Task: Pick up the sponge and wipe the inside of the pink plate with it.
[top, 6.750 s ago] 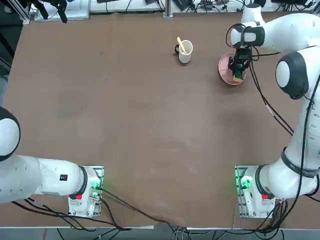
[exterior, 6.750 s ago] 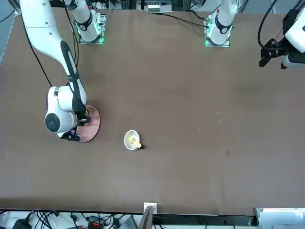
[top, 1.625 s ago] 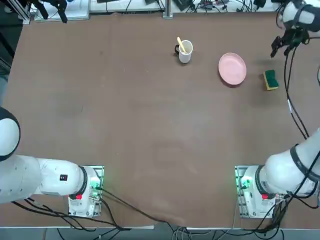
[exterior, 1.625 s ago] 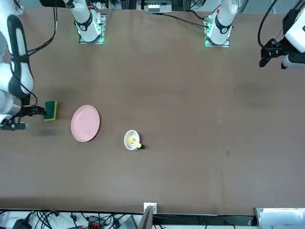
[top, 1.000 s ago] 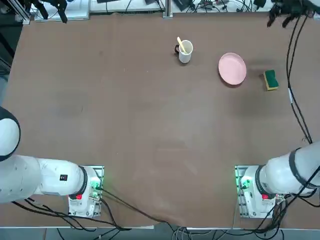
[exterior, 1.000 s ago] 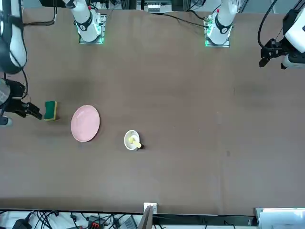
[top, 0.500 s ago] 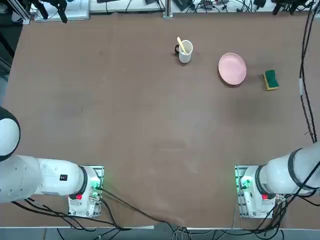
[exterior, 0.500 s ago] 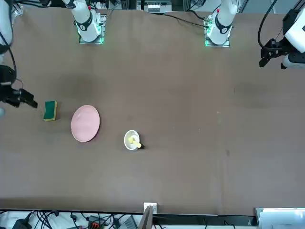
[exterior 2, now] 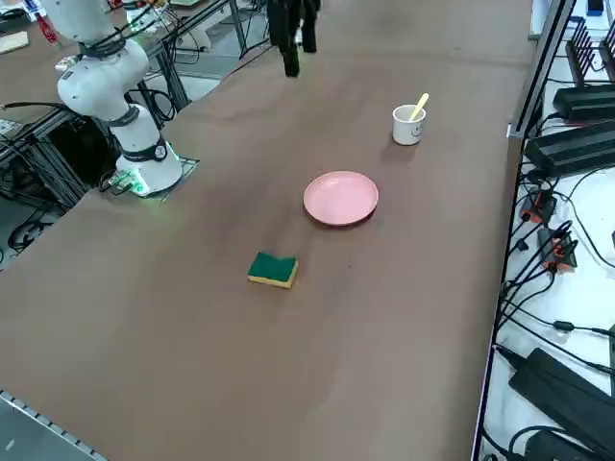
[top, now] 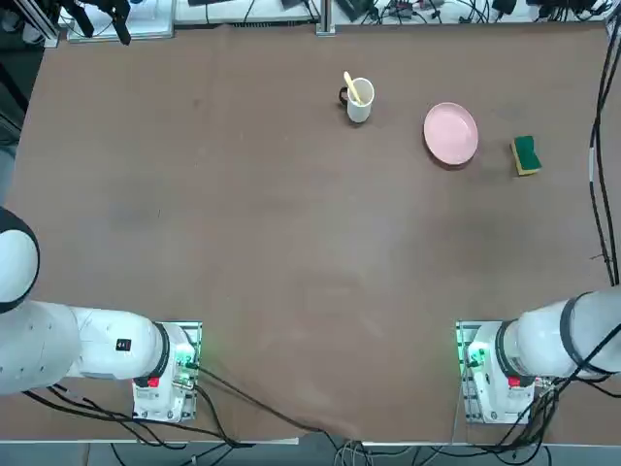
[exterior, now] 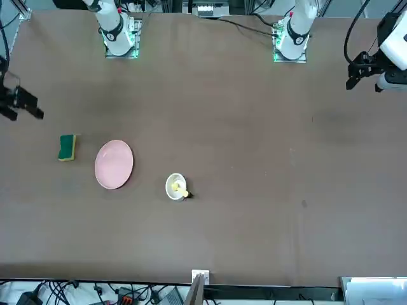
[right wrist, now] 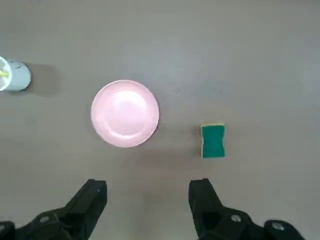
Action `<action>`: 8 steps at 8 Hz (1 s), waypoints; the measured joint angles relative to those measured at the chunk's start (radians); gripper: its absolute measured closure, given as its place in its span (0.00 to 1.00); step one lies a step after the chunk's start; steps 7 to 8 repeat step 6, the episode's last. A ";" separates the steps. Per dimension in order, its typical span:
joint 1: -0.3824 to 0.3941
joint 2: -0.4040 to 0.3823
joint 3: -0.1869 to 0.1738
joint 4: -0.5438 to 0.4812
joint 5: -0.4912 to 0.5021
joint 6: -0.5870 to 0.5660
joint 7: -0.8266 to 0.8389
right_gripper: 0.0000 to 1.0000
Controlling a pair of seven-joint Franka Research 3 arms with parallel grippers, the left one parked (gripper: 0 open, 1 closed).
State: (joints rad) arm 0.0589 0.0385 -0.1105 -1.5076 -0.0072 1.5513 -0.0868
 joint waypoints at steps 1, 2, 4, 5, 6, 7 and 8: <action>0.002 -0.033 0.020 -0.002 0.000 -0.040 0.045 0.00; 0.003 -0.069 0.044 -0.019 -0.001 -0.070 0.085 0.00; 0.003 -0.160 0.064 -0.118 -0.004 -0.077 0.117 0.00; 0.002 -0.187 0.064 -0.153 -0.004 -0.076 0.120 0.00; 0.002 -0.193 0.063 -0.161 -0.004 -0.072 0.121 0.00; 0.002 -0.193 0.063 -0.161 -0.004 -0.072 0.121 0.00; 0.002 -0.193 0.063 -0.161 -0.004 -0.072 0.121 0.00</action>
